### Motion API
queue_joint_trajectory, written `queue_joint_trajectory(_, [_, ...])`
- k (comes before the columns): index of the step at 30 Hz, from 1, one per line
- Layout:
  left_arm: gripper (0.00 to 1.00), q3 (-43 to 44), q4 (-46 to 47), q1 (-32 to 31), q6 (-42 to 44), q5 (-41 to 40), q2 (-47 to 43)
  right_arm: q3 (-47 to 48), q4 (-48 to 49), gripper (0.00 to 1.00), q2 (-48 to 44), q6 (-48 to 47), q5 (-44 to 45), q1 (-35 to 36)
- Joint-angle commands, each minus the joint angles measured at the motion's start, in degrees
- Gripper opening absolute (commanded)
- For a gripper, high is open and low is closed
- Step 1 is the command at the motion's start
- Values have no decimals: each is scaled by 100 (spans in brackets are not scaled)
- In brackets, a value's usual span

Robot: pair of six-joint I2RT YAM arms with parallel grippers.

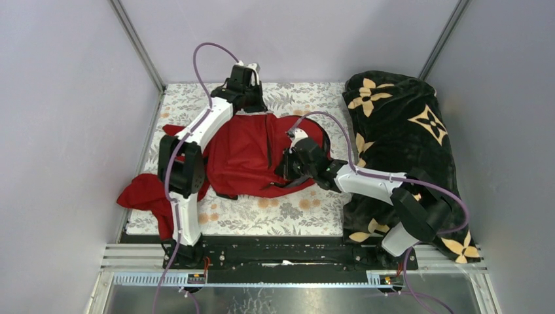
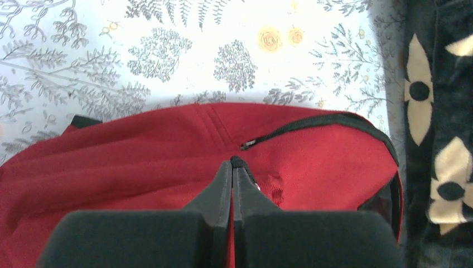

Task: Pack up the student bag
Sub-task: Zip the student bag at the center of the board.

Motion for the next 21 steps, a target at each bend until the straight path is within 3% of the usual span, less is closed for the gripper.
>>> queue_joint_trajectory(1, [0,745,618,163,108,-300,455,-205,-921,0,-199,-82,-69,141])
queue_joint_trajectory(6, [0,1030,543,205,79,-98,584,-204,-955,0,-299,-36,-61,142])
queue_joint_trajectory(10, [1,730,567,115,239,-274,-19,51,-1046,0,-369,-22,-92,138])
queue_joint_trajectory(13, [42,287,607,-5,550,-640,-742,462,-1050,0,-300,-52,-19,129])
queue_joint_trajectory(14, [58,116,596,-46,650,-735,-999,664,-1063,7,-199,-86,28,125])
queue_joint_trajectory(15, [72,-54,578,-109,741,-863,-1223,949,-1152,23,-66,-117,113,126])
queue_joint_trajectory(16, [77,-226,513,-182,845,-1130,-1463,1246,-1400,37,49,-173,195,117])
queue_joint_trajectory(17, [79,-404,397,-257,934,-1359,-1751,1487,-1615,48,114,-211,307,120])
queue_joint_trajectory(21, [77,-1451,77,-534,889,-1679,-2807,1323,-1583,56,-430,-281,562,119])
